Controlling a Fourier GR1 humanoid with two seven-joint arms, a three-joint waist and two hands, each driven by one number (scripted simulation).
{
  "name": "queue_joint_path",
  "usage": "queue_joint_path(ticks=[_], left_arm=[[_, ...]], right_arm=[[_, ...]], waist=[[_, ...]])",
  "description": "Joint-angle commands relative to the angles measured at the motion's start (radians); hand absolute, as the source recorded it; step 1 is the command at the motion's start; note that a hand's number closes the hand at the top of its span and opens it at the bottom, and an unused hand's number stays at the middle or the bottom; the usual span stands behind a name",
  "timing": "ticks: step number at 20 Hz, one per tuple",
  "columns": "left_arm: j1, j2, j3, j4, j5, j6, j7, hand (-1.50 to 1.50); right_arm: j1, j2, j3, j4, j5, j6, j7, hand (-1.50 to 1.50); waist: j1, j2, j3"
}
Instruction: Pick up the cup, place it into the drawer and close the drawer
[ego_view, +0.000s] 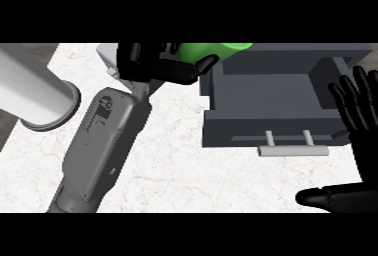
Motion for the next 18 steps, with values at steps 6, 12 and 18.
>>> queue_joint_path(ticks=[6,12,18], left_arm=[[-0.216,-0.005,-0.054,0.335,0.046,0.114,-0.074,1.50],[-0.261,-0.005,-0.133,0.480,0.143,0.124,-0.165,1.50],[-0.340,-0.005,-0.232,0.586,0.262,0.189,-0.172,1.50]], right_arm=[[-0.013,0.033,0.057,0.035,0.063,-0.009,-0.049,-1.50],[-0.038,0.007,0.009,0.009,0.007,-0.019,0.027,-1.50],[0.022,0.031,0.041,0.077,0.054,0.027,-0.118,-1.50]], waist=[[-0.017,0.006,0.000],[-0.025,0.006,0.000],[-0.032,0.008,0.001]])
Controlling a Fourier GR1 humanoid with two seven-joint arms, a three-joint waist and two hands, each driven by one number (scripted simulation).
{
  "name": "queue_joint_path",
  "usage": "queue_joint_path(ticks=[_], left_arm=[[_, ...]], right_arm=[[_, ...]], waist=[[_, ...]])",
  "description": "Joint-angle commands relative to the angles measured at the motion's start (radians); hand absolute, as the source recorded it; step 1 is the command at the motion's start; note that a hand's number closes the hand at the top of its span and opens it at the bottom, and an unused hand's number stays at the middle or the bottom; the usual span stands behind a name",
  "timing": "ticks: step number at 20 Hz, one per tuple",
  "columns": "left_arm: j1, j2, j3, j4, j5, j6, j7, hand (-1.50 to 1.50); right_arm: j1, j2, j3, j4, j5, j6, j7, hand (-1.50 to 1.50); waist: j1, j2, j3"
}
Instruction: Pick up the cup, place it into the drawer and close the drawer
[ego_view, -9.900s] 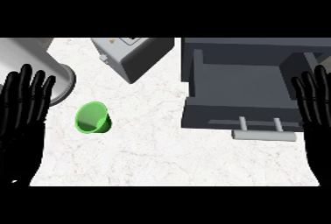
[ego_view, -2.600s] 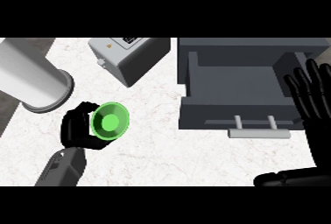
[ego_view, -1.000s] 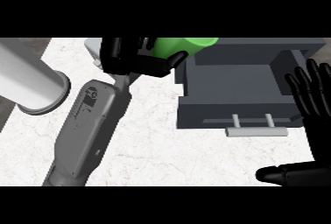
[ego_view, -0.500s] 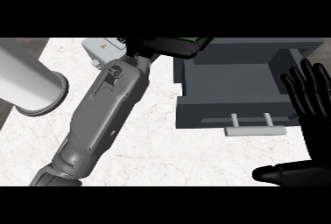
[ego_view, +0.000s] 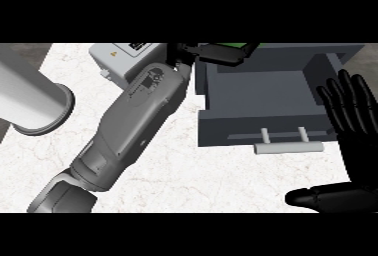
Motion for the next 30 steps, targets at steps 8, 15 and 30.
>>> queue_joint_path(ticks=[8,15,30], left_arm=[[-0.126,0.000,-0.180,0.230,0.147,0.054,-0.036,1.50],[-0.106,0.000,-0.292,0.283,0.172,0.033,-0.068,1.50],[-0.116,0.000,-0.353,0.204,0.322,0.088,-0.098,-1.50]], right_arm=[[-0.060,-0.014,0.004,-0.009,-0.027,0.003,0.052,-1.50],[-0.094,-0.009,-0.005,0.084,-0.019,0.013,-0.006,-1.50],[-0.040,0.007,-0.009,0.006,-0.114,0.045,0.003,-1.50]], waist=[[-0.048,0.010,0.001],[-0.049,0.016,0.001],[-0.062,0.013,0.001]])
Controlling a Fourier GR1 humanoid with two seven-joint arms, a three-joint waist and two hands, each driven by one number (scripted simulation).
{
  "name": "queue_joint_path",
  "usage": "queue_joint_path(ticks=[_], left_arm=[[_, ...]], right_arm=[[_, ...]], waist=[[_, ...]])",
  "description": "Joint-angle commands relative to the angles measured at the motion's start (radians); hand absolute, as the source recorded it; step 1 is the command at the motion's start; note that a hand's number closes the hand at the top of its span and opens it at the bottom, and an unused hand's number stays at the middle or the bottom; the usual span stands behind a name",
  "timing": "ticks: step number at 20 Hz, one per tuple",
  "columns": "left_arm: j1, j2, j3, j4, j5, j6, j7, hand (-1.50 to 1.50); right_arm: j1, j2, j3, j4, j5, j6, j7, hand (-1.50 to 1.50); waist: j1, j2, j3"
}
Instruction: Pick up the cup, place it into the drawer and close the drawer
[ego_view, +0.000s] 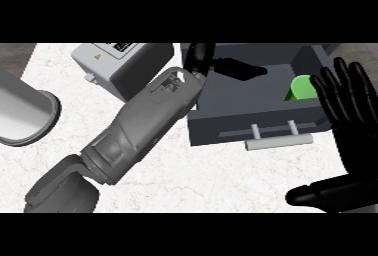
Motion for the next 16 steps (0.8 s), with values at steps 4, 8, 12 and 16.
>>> queue_joint_path(ticks=[4,8,12,16], left_arm=[[0.006,0.000,0.066,-0.045,0.096,-0.074,-0.141,-1.50],[0.091,0.000,0.078,-0.099,0.120,-0.105,-0.170,-1.50],[0.101,0.059,0.148,-0.174,0.122,-0.103,-0.090,-1.50],[0.169,0.085,0.154,-0.289,0.120,-0.050,-0.092,-1.50]], right_arm=[[0.017,-0.020,-0.040,0.013,-0.104,0.050,0.010,-1.50],[0.076,-0.040,-0.027,-0.085,-0.115,0.060,0.062,-1.50],[0.108,-0.100,-0.068,-0.117,-0.145,0.114,0.071,1.50],[0.061,-0.174,-0.028,-0.110,-0.012,0.153,0.078,1.50]], waist=[[0.039,-0.008,-0.001],[0.072,-0.020,-0.001],[0.101,-0.029,-0.002],[0.129,-0.034,-0.003]])
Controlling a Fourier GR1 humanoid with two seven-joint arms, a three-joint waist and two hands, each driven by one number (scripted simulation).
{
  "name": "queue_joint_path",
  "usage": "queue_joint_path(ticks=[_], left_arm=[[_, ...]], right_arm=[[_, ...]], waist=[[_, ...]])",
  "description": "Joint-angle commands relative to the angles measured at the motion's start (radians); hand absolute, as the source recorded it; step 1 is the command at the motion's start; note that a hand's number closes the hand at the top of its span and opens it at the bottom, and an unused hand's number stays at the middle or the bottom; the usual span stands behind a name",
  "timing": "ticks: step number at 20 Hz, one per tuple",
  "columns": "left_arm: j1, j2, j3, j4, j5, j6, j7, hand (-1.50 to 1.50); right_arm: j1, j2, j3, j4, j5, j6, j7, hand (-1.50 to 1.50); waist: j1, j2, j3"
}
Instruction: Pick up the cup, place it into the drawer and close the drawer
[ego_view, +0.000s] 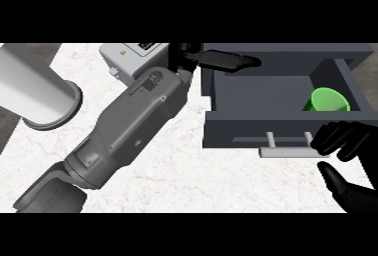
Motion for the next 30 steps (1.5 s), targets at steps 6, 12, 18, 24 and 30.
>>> queue_joint_path(ticks=[6,12,18,24,30], left_arm=[[0.263,0.188,0.024,-0.315,-0.002,0.043,0.089,-1.50],[0.515,0.342,0.060,-0.589,0.029,-0.004,0.145,-1.50],[0.737,0.439,0.095,-0.826,0.048,-0.047,0.168,-1.50],[0.869,0.463,0.130,-0.835,0.059,-0.129,0.097,-1.50],[0.979,0.540,0.233,-0.869,0.096,-0.236,0.125,-1.50]], right_arm=[[0.069,-0.076,0.041,-0.043,0.176,0.074,-0.028,1.50],[0.066,-0.088,0.040,0.057,0.271,0.077,-0.063,1.50],[-0.004,-0.069,0.163,0.133,0.484,0.034,-0.086,1.50],[-0.036,-0.181,0.266,0.239,0.787,0.019,-0.245,1.50],[-0.084,-0.080,0.374,0.502,0.991,-0.162,-0.347,1.50]], waist=[[0.027,-0.006,0.000],[0.029,-0.002,0.000],[0.033,0.000,0.000],[0.036,0.005,0.000],[0.021,0.007,0.001]])
